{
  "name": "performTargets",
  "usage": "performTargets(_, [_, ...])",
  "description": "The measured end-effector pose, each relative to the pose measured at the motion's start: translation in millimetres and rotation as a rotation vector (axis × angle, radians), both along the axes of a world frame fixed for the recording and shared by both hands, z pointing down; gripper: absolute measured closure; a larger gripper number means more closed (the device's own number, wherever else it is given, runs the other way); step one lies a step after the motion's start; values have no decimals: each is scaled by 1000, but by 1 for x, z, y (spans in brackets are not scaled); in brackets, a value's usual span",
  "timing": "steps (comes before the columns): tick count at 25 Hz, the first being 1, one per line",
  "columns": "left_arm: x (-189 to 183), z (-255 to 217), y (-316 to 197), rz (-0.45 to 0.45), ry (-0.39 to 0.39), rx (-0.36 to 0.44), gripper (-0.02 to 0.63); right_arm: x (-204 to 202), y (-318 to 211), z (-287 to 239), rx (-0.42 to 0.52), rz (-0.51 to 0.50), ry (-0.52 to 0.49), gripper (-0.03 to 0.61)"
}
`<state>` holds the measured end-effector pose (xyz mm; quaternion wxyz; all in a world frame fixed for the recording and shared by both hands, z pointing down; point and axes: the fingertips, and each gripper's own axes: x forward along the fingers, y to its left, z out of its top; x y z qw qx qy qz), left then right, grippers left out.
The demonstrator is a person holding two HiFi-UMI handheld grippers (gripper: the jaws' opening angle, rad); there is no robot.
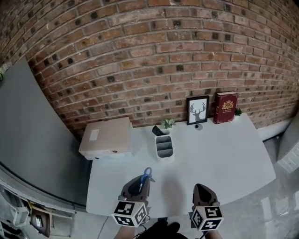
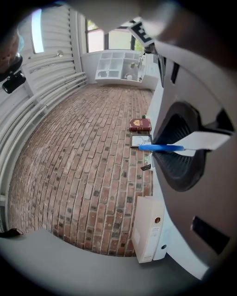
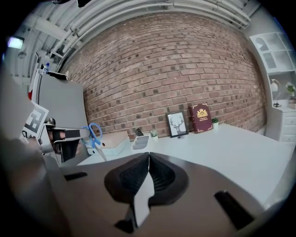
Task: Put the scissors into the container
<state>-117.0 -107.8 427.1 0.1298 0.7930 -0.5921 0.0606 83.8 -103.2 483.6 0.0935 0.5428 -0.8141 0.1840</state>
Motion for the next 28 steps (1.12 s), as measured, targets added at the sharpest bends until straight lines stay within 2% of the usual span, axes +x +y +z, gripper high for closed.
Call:
performTargets(9, [10,-4,-21,28,2,20,569,12,-7,-7,16,32,18,577])
performTargets(16, [13,-10,-46,65,-11,35,569,4,-14,1,-12,33,27,577])
performTargets(28, [0,-24,-107,84,-27,77,569,6,-32,11,-46,76,45,578])
